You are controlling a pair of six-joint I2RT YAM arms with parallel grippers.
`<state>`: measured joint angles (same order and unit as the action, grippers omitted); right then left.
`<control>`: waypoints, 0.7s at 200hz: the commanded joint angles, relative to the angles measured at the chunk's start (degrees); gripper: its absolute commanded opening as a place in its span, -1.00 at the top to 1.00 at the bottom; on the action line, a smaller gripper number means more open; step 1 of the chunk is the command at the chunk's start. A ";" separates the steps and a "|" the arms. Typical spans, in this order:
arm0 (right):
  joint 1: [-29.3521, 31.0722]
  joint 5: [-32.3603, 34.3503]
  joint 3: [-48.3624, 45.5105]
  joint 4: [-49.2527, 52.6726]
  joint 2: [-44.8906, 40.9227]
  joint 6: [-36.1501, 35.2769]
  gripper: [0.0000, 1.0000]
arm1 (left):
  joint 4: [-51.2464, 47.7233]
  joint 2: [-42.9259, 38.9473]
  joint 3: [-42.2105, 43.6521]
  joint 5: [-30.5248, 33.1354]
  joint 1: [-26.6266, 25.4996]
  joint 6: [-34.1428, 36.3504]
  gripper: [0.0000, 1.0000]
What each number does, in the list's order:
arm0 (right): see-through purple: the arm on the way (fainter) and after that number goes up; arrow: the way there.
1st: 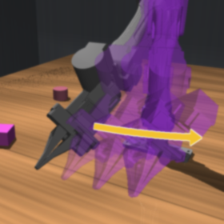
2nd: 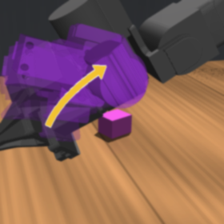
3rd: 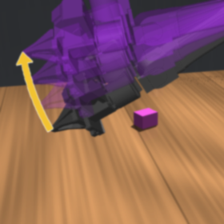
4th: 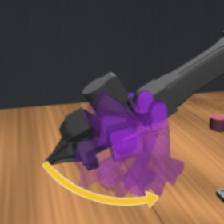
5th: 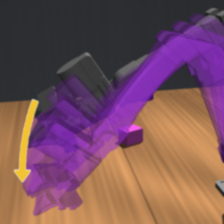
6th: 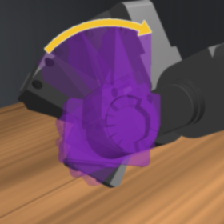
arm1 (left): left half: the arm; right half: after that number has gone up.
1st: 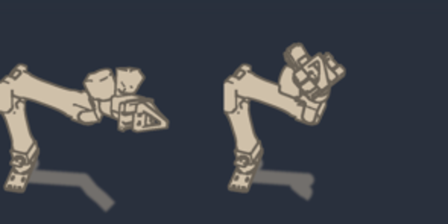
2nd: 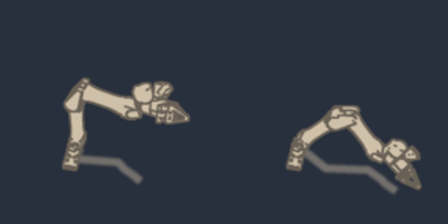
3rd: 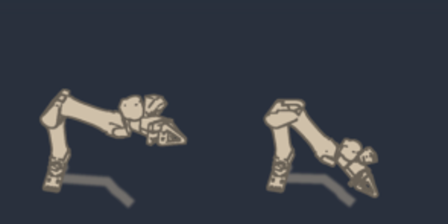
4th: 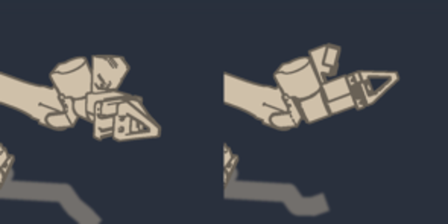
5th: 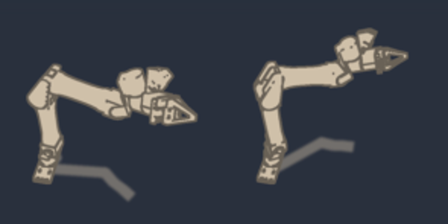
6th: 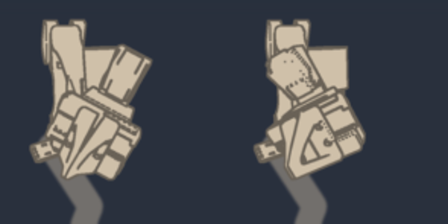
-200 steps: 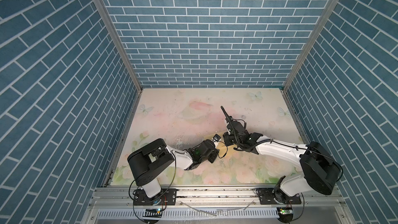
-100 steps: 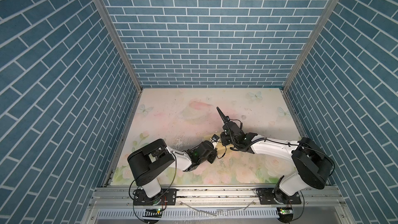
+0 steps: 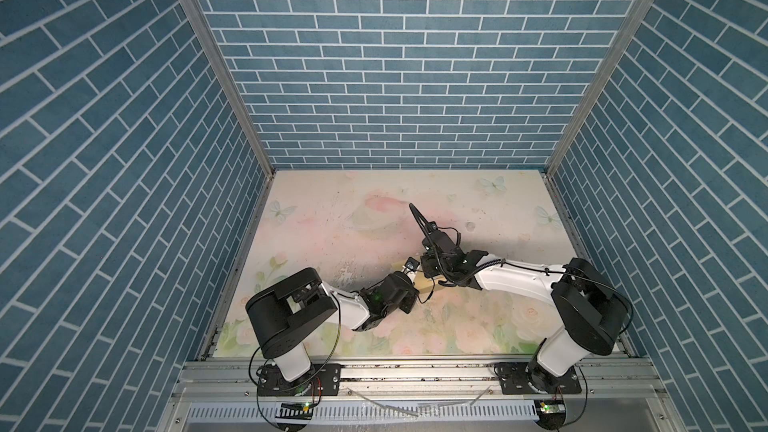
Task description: Place the letter into the envelope and seal it
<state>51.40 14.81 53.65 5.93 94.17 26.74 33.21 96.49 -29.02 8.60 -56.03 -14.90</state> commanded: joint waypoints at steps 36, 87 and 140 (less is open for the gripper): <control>0.37 4.41 1.65 6.28 1.87 -1.08 1.00 | -4.03 2.06 -0.72 -0.16 -0.34 1.01 1.00; -0.66 4.72 1.09 6.63 1.51 -0.16 1.00 | -5.61 2.92 -1.52 0.27 -0.34 0.75 1.00; -2.05 5.32 0.40 7.40 0.76 0.06 1.00 | -6.74 3.52 -2.10 0.32 -0.32 0.75 1.00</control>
<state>50.46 16.75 54.54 8.01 94.50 26.79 32.40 98.00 -30.89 9.96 -56.03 -15.57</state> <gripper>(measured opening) 0.273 0.045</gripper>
